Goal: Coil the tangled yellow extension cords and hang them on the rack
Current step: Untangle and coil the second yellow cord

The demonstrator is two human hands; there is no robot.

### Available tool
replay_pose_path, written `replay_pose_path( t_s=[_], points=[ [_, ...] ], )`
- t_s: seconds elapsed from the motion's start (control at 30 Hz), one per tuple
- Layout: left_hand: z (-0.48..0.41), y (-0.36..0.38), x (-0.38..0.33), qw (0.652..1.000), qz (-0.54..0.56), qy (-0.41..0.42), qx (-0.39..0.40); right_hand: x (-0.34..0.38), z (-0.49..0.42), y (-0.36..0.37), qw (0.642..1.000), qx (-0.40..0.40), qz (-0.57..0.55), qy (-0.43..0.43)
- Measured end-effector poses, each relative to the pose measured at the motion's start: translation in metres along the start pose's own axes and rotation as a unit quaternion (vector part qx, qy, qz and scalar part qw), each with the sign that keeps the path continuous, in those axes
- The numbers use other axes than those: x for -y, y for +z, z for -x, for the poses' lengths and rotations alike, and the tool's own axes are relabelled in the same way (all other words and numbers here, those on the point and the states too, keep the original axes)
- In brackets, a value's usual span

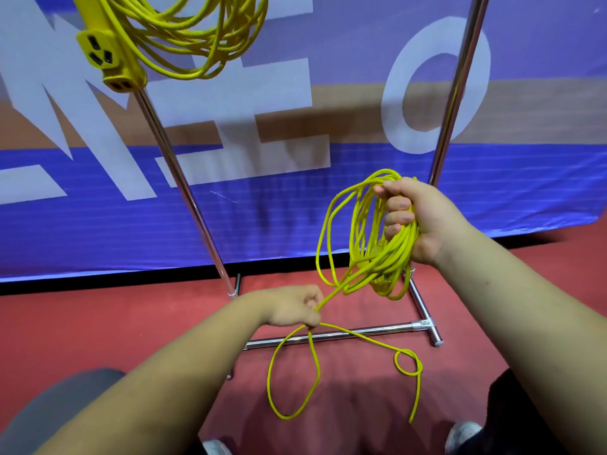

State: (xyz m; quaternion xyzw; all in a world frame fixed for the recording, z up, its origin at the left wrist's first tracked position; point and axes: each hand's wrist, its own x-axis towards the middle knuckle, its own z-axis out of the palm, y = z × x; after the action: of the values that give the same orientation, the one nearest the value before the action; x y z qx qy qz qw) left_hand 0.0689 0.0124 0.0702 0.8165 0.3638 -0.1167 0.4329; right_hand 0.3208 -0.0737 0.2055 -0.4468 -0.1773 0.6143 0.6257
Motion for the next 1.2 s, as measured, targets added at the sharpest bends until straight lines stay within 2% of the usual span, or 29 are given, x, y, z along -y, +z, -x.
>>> replay_pose_path(
  t_s=[0.07,0.13,0.23,0.3,0.37,0.47,0.53,0.6,0.7,0.77,0.93,1.03,1.07,1.1,1.17,1.2],
  points=[
    [-0.001,0.012,0.005,0.998,0.007,-0.014,0.055,-0.002,0.001,0.002,1.0,0.007,0.003,0.007],
    [-0.002,0.028,0.015,0.992,-0.044,-0.027,0.113,-0.002,0.003,0.004,1.0,0.017,-0.006,0.014],
    [-0.006,0.05,0.035,0.986,-0.102,-0.056,0.122,0.0,0.005,0.005,0.999,0.03,-0.013,0.016],
    [-0.006,0.053,0.041,0.986,-0.066,-0.102,0.118,0.0,0.007,0.006,0.999,0.035,-0.001,0.013],
    [-0.007,0.044,0.041,0.987,-0.003,-0.14,0.084,0.0,0.008,0.006,0.999,0.035,0.0,0.012],
    [-0.005,0.018,0.035,0.972,0.156,-0.168,-0.054,0.001,0.008,0.005,1.0,0.026,-0.005,0.007],
    [0.001,-0.003,0.024,0.927,0.303,-0.168,-0.144,0.0,0.008,0.006,1.0,0.014,0.004,-0.001],
    [0.008,-0.024,0.009,0.876,0.415,-0.145,-0.197,-0.003,0.007,0.008,0.999,0.003,0.028,-0.015],
    [0.022,-0.055,-0.016,0.838,0.492,-0.069,-0.225,-0.008,0.006,0.01,0.997,-0.011,0.069,-0.038],
    [0.036,-0.07,-0.033,0.825,0.528,-0.011,-0.203,-0.011,0.004,0.01,0.996,-0.025,0.07,-0.051],
    [0.077,-0.096,-0.06,0.842,0.526,0.11,-0.044,-0.009,0.0,0.002,0.992,-0.072,0.075,-0.07],
    [0.079,-0.102,-0.073,0.833,0.539,0.11,-0.064,-0.011,-0.002,-0.003,0.979,-0.087,0.153,-0.105],
    [0.077,-0.103,-0.077,0.845,0.518,0.1,-0.089,-0.013,-0.003,-0.004,0.972,-0.091,0.179,-0.118],
    [0.076,-0.103,-0.079,0.873,0.465,0.088,-0.116,-0.015,-0.004,-0.004,0.966,-0.096,0.206,-0.126],
    [0.073,-0.104,-0.078,0.945,0.273,0.057,-0.17,-0.02,-0.004,-0.004,0.951,-0.107,0.256,-0.134],
    [0.074,-0.103,-0.077,0.962,0.187,0.053,-0.189,-0.022,-0.005,-0.004,0.947,-0.11,0.271,-0.133]
  ],
)
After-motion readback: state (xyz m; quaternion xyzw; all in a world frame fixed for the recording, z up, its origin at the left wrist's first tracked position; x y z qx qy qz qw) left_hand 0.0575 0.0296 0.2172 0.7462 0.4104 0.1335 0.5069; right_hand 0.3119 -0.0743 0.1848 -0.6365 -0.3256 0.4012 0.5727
